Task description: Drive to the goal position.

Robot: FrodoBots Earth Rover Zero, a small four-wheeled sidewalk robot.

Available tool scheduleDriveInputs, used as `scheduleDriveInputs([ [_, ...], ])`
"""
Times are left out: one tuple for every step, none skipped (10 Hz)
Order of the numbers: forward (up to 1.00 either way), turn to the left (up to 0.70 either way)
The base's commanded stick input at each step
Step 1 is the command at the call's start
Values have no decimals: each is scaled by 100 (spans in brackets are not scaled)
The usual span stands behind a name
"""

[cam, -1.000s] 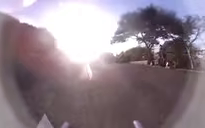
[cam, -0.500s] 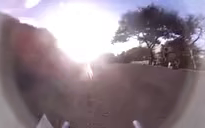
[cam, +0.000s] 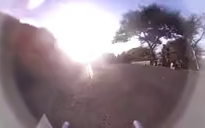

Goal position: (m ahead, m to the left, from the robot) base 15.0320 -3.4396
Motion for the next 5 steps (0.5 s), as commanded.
scheduleDriveInputs([
  [50,0],
  [50,0],
  [50,0],
  [50,0],
  [50,0],
])
